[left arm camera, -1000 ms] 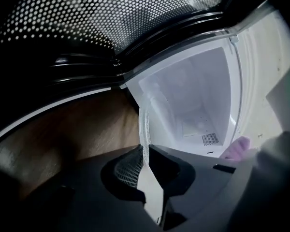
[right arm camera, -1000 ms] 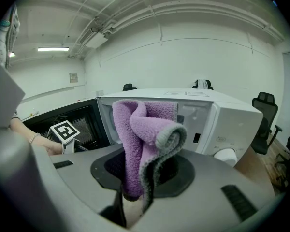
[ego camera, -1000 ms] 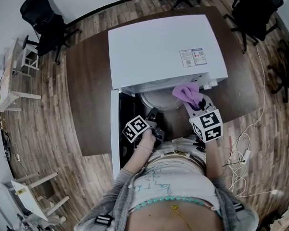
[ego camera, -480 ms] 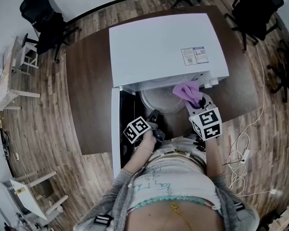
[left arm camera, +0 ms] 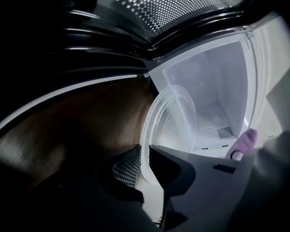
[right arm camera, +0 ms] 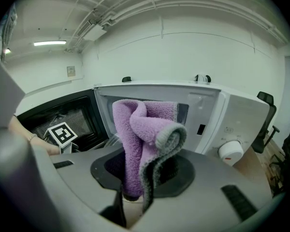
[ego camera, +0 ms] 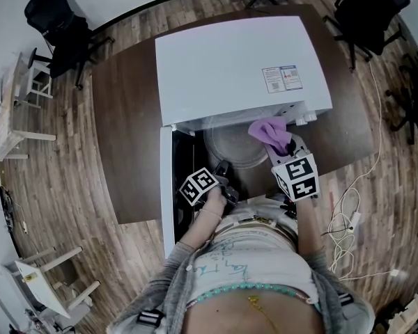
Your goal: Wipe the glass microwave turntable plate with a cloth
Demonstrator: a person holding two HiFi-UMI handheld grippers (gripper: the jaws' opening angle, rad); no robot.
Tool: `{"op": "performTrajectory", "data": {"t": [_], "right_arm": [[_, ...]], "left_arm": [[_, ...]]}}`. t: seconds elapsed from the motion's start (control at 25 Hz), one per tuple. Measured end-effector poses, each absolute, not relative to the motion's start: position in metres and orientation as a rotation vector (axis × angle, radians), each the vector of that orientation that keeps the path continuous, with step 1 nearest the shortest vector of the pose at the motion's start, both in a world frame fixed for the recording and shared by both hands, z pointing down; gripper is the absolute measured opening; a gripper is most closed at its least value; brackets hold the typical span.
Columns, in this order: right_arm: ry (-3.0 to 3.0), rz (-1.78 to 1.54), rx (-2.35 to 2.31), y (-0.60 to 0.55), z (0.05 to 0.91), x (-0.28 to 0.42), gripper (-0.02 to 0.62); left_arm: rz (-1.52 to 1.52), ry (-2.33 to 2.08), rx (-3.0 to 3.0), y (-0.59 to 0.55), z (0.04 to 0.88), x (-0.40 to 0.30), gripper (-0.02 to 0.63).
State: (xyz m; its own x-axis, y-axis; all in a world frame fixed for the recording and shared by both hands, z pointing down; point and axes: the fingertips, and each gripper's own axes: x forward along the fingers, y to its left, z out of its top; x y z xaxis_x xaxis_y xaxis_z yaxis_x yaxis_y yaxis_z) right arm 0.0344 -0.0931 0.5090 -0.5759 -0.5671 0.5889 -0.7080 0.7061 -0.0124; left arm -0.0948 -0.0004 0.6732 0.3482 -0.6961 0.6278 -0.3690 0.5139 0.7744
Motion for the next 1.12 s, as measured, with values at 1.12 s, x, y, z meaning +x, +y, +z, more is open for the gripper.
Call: {"op": "performTrajectory", "data": {"t": [1.12], "right_arm": [[-2.03,0.095,0.744,-0.104,0.59,-0.009,0.114]], "left_arm": [[0.091,-1.316,1.355,-0.006,0.673,-0.093,0.083]]}}
